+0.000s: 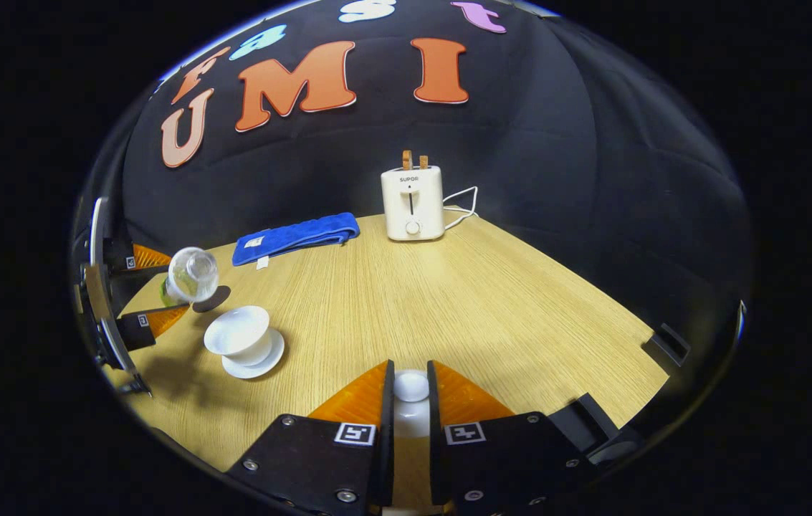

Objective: Open the teacup lid with one hand, grasp the water bottle and pour water into the teacup with the other hand; after pouring, place the water bottle on the coaster and then close the teacup lid.

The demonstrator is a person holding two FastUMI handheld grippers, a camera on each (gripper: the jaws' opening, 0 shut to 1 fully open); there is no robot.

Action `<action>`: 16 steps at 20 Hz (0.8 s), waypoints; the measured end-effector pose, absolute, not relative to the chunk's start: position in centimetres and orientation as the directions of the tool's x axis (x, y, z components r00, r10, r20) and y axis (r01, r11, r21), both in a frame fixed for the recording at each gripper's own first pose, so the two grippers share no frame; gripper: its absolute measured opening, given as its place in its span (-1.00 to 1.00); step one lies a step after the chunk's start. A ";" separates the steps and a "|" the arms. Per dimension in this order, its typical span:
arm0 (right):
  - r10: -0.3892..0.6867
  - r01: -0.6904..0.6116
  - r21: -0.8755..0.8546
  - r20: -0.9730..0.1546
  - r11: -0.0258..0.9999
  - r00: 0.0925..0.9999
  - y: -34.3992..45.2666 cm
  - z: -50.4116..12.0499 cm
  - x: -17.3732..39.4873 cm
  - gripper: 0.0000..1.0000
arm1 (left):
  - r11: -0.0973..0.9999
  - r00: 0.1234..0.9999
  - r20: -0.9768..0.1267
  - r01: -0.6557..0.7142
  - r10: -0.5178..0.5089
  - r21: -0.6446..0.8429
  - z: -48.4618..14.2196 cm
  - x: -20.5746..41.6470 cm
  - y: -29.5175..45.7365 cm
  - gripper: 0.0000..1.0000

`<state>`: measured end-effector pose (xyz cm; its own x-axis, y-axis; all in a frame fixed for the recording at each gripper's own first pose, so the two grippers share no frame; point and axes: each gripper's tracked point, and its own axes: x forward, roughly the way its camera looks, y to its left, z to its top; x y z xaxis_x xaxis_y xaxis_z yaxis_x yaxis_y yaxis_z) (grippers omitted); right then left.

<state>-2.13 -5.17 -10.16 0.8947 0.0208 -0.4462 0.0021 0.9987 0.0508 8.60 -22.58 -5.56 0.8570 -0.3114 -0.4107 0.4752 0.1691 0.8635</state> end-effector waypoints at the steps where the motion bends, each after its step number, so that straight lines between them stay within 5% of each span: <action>1: 0.023 -0.002 0.048 -0.446 0.999 0.894 -4.9 -10.1 -2.1 -0.58 | 0.228 0.858 -0.408 0.485 -0.313 0.844 -5.2 8.7 -22.0 0.39; 2: 0.024 -0.003 0.046 -0.446 0.999 0.895 -4.8 -10.1 -2.1 -0.58 | 0.291 0.858 -0.406 0.494 -0.314 0.819 -5.0 8.9 -21.6 0.22; 8: 0.031 -0.020 0.029 -0.439 0.999 0.898 -3.5 -9.4 -1.9 -0.58 | 0.642 0.844 -0.370 0.535 -0.387 0.549 -3.3 10.5 -19.4 0.21; 16: 0.045 -0.040 0.022 -0.425 0.999 0.904 -2.5 -8.2 -1.4 -0.58 | 0.854 0.843 -0.325 0.495 -0.429 0.159 -2.8 14.8 -17.0 0.22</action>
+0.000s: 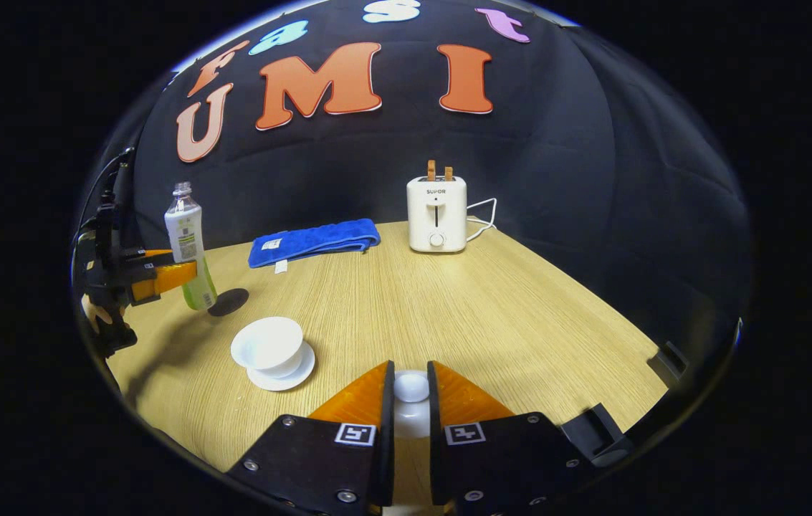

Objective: Open the teacup lid with one hand, grasp the water bottle and pour water into the teacup with the other hand; after pouring, place the water bottle on the coaster and then close the teacup lid.

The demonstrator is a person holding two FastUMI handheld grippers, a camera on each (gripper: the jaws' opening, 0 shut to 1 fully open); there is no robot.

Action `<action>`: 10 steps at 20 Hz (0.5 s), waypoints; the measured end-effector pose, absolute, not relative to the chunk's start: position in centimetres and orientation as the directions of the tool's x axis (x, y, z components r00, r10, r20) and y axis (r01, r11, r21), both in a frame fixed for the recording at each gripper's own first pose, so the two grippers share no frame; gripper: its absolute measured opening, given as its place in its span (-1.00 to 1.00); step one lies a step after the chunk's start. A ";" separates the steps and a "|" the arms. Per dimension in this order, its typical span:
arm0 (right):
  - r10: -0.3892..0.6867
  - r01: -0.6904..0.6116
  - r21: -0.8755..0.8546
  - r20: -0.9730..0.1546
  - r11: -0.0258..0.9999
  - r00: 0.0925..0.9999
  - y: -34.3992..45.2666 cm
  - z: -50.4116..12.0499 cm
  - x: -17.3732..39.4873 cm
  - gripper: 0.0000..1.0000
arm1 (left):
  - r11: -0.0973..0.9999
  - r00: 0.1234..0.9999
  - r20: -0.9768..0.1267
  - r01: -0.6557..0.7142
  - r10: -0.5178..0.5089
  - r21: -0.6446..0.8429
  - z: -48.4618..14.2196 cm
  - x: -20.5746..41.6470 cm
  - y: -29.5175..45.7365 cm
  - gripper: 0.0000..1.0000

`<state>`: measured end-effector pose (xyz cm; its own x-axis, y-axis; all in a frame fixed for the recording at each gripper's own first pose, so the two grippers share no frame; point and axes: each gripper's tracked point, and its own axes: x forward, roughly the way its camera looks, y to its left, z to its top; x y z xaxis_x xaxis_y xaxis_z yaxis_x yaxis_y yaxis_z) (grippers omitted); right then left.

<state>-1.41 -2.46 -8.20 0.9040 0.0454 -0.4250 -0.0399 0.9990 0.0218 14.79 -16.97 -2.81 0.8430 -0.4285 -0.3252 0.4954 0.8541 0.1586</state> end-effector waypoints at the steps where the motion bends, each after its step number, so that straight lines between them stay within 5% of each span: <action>1: 0.043 -0.039 0.018 -0.425 0.999 0.904 -2.5 -8.1 -1.4 -0.59 | 0.864 0.841 -0.324 0.490 -0.432 0.120 -2.8 15.1 -16.4 0.22; 10: 0.025 -0.025 0.006 -0.431 1.000 0.902 -2.9 -7.9 -0.5 -0.58 | 0.906 0.858 -0.323 0.423 -0.400 0.002 -5.9 19.8 -14.4 0.25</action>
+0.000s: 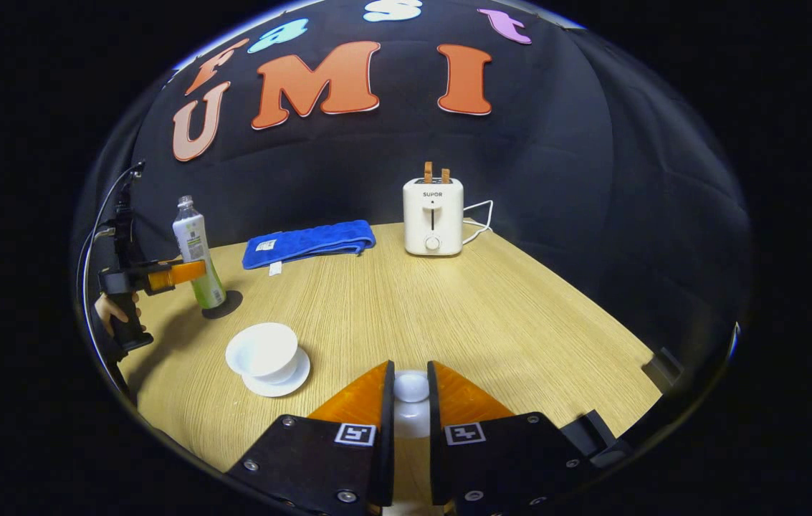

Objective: Open the teacup lid with one hand, grasp the water bottle and pour water into the teacup with the other hand; after pouring, place the water bottle on the coaster and then close the teacup lid.

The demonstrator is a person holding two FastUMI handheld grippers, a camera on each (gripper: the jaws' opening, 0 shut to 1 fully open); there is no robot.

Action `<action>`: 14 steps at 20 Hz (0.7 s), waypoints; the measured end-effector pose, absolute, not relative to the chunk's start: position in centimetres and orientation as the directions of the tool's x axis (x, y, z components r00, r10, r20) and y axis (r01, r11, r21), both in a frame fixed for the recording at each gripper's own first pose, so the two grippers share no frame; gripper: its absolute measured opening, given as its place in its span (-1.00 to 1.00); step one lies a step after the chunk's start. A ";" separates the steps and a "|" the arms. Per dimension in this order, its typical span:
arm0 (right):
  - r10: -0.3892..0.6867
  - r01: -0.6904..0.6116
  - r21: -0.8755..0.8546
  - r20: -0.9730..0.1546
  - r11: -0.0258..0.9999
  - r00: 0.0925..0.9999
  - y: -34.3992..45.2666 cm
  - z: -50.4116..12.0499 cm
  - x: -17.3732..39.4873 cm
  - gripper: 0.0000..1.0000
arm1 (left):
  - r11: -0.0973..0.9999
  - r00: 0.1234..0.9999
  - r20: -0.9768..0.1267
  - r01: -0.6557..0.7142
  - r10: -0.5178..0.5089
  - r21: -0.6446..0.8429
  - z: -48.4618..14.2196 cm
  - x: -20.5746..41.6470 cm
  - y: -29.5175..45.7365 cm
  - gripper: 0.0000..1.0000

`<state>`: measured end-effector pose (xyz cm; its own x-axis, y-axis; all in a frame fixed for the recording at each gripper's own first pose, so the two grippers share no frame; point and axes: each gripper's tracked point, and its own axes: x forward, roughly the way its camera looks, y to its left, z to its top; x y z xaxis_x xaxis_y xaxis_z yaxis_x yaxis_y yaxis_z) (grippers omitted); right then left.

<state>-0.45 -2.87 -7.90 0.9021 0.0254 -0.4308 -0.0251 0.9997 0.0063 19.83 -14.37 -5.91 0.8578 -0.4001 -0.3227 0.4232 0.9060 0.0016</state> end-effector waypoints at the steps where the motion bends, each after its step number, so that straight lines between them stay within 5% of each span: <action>1: 0.023 -0.022 0.006 -0.433 1.000 0.901 -3.0 -8.0 -0.5 -0.58 | 0.906 0.857 -0.323 0.423 -0.402 -0.006 -6.0 19.5 -14.4 0.27; 14: 0.030 -0.033 0.001 -0.451 0.999 0.892 -2.3 -8.6 0.0 -0.58 | 0.905 0.854 -0.319 0.424 -0.412 -0.034 -6.4 19.4 -14.3 0.41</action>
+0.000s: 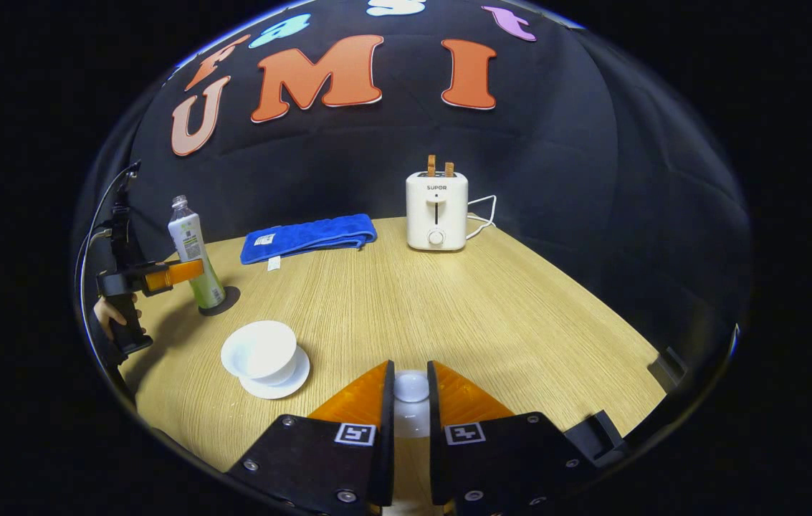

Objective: Open the teacup lid with one hand, grasp the water bottle and pour water into the teacup with the other hand; after pouring, place the water bottle on the coaster and then close the teacup lid.

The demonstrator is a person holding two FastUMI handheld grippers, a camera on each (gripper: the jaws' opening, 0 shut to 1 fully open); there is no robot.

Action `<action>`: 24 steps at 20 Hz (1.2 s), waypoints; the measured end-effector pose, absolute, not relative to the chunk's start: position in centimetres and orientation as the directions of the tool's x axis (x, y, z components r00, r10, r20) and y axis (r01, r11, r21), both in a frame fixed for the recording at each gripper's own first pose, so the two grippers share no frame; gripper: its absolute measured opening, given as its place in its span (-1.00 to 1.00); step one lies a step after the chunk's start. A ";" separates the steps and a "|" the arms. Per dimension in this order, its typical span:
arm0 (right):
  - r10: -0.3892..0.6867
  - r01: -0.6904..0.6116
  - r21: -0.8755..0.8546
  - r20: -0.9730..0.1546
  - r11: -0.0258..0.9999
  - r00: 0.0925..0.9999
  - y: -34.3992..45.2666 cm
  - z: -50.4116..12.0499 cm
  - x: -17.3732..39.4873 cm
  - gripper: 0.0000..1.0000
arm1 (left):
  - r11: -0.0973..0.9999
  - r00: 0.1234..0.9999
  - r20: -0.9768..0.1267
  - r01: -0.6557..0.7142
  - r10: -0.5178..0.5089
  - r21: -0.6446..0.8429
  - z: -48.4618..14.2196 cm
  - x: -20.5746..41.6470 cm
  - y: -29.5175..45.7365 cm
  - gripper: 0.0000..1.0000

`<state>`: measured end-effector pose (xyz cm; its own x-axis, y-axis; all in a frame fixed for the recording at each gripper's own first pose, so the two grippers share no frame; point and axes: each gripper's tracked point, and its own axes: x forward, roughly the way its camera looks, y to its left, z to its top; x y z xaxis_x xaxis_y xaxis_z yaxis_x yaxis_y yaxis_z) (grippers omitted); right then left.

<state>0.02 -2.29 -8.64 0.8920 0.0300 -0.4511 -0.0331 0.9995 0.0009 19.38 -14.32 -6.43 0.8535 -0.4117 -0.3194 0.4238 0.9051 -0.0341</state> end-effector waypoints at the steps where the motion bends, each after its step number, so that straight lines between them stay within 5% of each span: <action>1: 0.030 -0.033 0.001 -0.451 0.999 0.892 -2.3 -8.6 0.0 -0.58 | 0.905 0.854 -0.320 0.423 -0.410 -0.032 -6.4 19.3 -14.2 0.41; 10: 0.033 -0.035 0.004 -0.445 0.999 0.895 -2.2 -8.2 -0.6 -0.58 | 0.909 0.857 -0.329 0.416 -0.396 -0.010 -6.7 18.3 -13.8 0.43; 18: 0.022 -0.023 0.004 -0.429 1.000 0.903 -2.7 -7.4 -1.6 -0.59 | 0.929 0.875 -0.340 0.371 -0.343 0.016 -7.4 16.2 -11.9 0.88; 24: 0.047 -0.048 0.006 -0.401 0.999 0.915 -1.3 -6.1 -2.2 -0.58 | 0.949 0.895 -0.337 0.316 -0.292 0.017 -7.4 12.0 -9.7 0.89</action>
<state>-2.18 -1.35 -6.09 0.9149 0.0467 -0.4010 -0.0484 0.9988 0.0059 12.00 -9.69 -7.39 0.8951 -0.2919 -0.3369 0.3159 0.9486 0.0175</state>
